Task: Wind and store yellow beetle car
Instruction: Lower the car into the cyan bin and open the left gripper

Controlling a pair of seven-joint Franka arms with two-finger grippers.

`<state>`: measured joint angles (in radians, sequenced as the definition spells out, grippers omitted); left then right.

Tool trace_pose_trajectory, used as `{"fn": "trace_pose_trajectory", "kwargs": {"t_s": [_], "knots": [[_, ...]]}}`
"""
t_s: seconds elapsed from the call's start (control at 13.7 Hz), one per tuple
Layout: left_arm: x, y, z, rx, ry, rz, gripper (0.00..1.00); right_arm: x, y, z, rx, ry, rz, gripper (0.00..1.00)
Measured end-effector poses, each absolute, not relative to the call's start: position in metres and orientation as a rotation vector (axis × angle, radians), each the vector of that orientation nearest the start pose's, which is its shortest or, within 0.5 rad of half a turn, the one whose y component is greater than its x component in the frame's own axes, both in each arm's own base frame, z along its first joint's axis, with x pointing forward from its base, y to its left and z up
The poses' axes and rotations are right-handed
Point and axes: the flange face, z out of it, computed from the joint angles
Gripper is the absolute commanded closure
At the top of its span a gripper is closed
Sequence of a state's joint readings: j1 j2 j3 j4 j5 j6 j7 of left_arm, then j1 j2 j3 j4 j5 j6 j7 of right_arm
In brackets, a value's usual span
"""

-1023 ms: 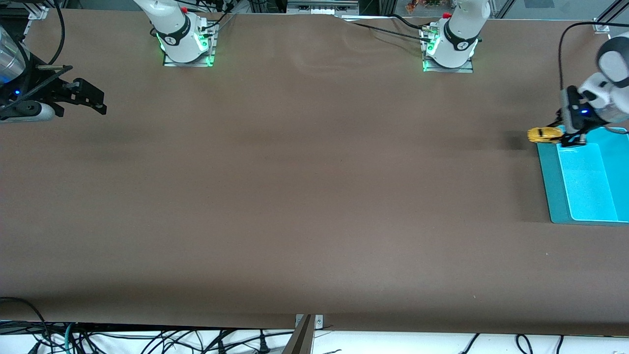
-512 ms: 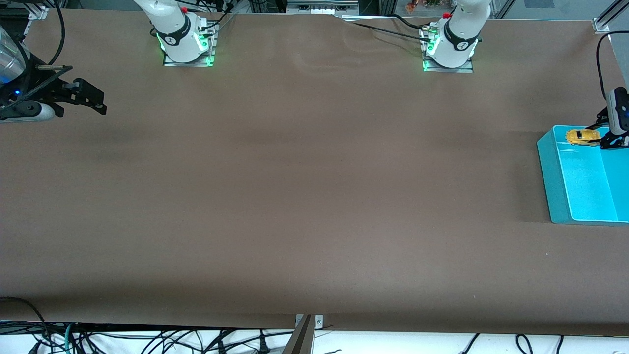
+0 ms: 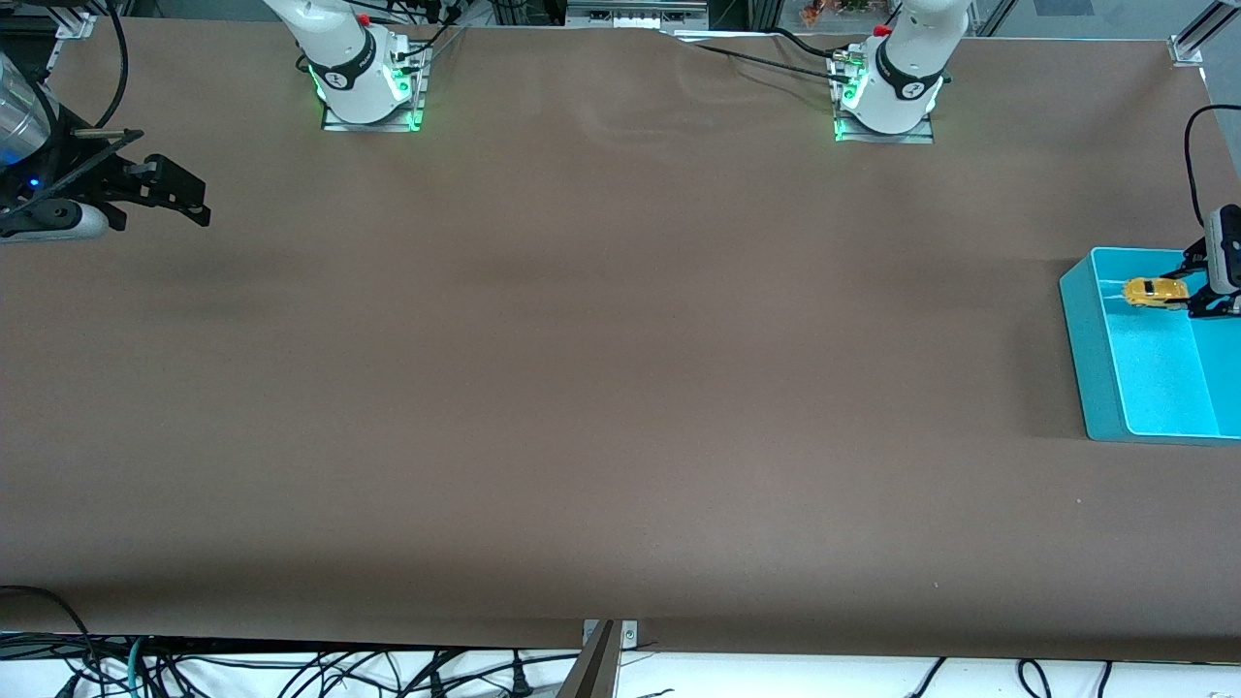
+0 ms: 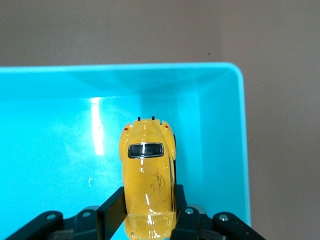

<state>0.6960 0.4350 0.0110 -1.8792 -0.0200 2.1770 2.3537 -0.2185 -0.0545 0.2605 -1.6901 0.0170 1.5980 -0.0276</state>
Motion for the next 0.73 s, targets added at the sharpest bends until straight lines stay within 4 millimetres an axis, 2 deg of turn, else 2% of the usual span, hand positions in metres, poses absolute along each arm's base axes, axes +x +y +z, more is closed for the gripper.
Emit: {"fn": "trace_pose_trajectory", "kwargs": {"t_s": [0.29,0.73], "knots": [[0.483,0.418,0.232,-2.240,2.377,-0.008,0.94,0.537,0.028,0.599,-3.136,-0.107,0.062,0.00],[0.493,0.415,0.199,-2.203,2.366,-0.019,0.90,0.537,0.028,0.599,-3.136,-0.107,0.062,0.00]]}}
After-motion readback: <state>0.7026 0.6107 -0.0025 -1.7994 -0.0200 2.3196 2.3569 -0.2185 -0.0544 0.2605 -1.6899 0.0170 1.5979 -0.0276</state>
